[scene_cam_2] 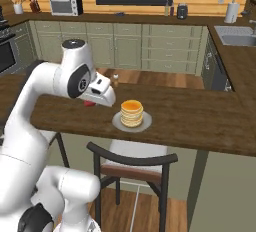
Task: Take the strawberry from the fridge and place it on top of the pancake, located on the dining counter.
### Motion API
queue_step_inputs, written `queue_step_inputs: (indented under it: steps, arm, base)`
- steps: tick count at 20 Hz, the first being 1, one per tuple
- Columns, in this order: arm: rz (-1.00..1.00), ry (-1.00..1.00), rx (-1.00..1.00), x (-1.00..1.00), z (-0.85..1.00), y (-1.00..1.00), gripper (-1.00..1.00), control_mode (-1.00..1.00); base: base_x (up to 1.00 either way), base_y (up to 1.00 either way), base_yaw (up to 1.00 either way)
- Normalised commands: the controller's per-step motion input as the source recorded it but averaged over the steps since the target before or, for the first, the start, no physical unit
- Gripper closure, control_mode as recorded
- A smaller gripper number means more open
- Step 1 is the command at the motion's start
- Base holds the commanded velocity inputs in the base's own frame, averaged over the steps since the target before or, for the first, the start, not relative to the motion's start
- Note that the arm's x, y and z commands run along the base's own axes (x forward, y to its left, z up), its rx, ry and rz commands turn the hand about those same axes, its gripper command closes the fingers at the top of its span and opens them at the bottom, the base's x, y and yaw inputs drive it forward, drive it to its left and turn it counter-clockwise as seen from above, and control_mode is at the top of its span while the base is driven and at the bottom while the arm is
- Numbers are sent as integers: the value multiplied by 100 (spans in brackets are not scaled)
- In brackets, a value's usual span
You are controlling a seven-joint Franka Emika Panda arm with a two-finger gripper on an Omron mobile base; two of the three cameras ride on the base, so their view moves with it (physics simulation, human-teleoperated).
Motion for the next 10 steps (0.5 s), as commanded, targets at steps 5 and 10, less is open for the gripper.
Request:
queue_step_inputs:
  steps: [5, 10]
  arm:
    - [0, 12, 0, 100, -4, -30, 100, -100]
    - [0, 8, 0, 100, -17, -8, 100, -100]
  base:
    - [0, 0, 0]
    - [0, 0, 0]
